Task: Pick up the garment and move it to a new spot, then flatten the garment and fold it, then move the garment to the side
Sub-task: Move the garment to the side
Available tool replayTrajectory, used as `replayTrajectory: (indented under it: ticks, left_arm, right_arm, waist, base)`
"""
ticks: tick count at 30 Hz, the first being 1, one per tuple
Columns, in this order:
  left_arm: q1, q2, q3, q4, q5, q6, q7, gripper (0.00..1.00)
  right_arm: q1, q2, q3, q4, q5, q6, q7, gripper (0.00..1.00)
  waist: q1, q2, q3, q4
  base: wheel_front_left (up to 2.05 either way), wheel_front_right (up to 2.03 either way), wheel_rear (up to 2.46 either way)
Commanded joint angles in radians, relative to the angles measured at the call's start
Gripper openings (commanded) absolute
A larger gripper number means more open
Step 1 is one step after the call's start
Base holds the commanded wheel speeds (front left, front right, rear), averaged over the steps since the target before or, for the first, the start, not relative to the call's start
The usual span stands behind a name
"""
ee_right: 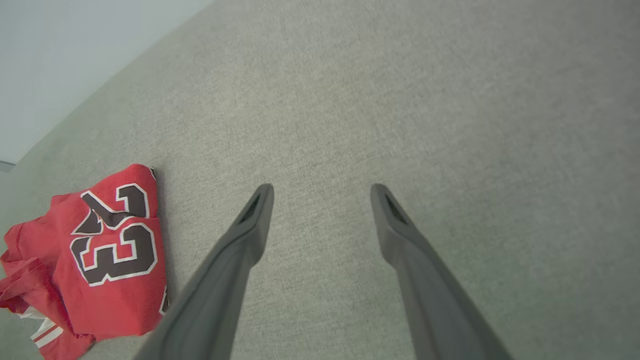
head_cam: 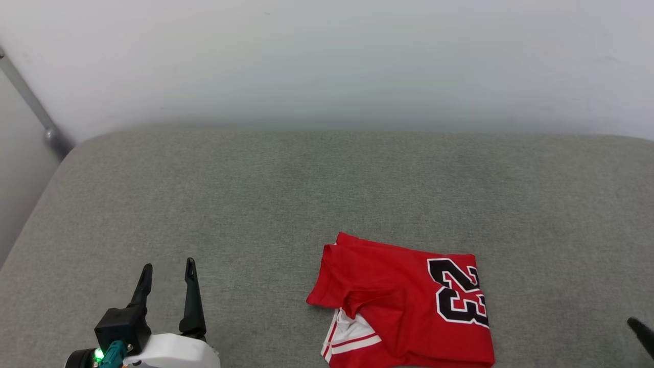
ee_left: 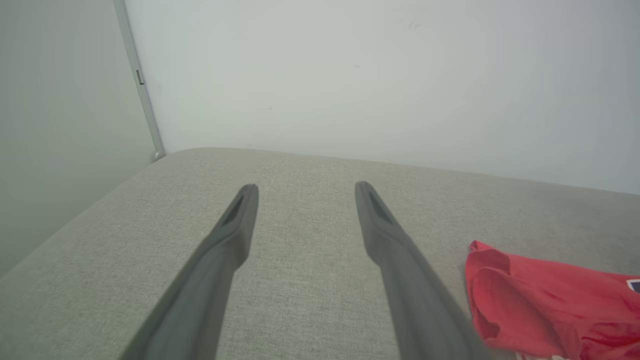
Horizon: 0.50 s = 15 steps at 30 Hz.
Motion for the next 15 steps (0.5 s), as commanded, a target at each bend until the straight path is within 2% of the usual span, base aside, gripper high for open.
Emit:
replayTrajectory:
  ticks: [1, 5, 8, 15]
  left_arm:
    - [0.004, -0.010, 0.000, 0.001, 0.007, -0.005, -0.004, 1.00]
    - [-0.007, -0.023, 0.002, 0.001, 0.014, -0.014, -0.006, 1.00]
    - [-0.025, -0.034, -0.003, 0.005, 0.022, -0.024, -0.007, 1.00]
    - [-0.067, -0.057, -0.014, 0.015, 0.040, -0.046, -0.008, 1.00]
  right_arm:
    - [-0.023, 0.008, -0.017, 0.040, 0.055, 0.000, 0.081, 1.00]
    - [-0.061, 0.081, -0.065, 0.154, 0.183, 0.000, 0.325, 1.00]
    - [-0.117, 0.159, -0.111, 0.201, 0.277, 0.000, 0.436, 1.00]
    - [-0.227, 0.242, -0.148, 0.315, 0.386, 0.000, 0.499, 1.00]
  waist:
    - [0.0001, 0.0000, 0.004, 0.025]
    - [0.0001, 0.0000, 0.015, 0.059]
    - [0.0001, 0.0000, 0.033, 0.083]
    - [0.0001, 0.0000, 0.077, 0.126]
  base:
    - [0.00, 0.00, 0.00]
    - [0.00, 0.00, 0.00]
    - [0.00, 0.00, 0.00]
    - [0.00, 0.00, 0.00]
